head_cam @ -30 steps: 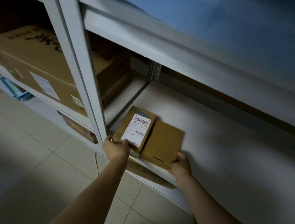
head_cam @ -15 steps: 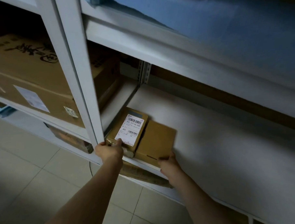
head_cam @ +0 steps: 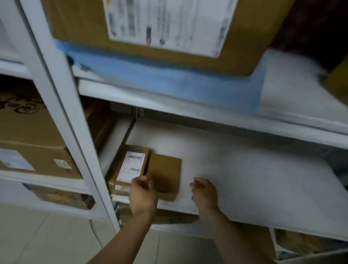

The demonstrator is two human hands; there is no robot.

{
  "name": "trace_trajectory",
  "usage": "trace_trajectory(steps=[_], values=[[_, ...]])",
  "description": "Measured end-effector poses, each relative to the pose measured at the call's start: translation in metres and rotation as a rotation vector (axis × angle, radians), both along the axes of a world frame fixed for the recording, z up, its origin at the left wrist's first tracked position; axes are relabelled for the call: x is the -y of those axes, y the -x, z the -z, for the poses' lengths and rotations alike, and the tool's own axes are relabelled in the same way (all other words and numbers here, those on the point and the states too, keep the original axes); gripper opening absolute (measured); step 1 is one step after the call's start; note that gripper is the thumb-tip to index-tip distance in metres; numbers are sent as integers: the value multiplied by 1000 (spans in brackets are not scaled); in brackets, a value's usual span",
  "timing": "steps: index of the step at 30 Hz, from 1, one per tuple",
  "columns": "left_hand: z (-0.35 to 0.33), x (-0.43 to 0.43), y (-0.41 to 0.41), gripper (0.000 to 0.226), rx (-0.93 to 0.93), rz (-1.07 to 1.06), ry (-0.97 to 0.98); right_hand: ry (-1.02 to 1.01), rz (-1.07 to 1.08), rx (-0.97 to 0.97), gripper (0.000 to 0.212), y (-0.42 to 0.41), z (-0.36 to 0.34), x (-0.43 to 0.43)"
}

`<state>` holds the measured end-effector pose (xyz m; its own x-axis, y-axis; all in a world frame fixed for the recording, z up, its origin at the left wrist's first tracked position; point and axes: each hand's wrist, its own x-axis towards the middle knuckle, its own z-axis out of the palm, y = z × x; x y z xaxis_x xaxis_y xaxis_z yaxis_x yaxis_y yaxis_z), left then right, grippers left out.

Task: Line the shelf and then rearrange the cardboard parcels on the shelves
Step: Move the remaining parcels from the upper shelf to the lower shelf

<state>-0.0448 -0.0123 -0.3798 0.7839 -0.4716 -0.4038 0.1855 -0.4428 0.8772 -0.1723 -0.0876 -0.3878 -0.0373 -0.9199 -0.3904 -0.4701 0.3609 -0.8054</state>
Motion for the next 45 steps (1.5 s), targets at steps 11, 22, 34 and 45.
trace_trajectory(steps=[11,22,34,45], values=[[-253,31,182,32,650,1019,408,773,708,131,26,157,-243,-5],[-404,112,308,55,605,711,651,1282,684,59,26,312,-399,47],[-402,221,341,83,28,685,333,1200,264,-783,50,340,-462,104],[-440,199,358,98,-137,585,492,1442,243,-654,11,341,-462,108]])
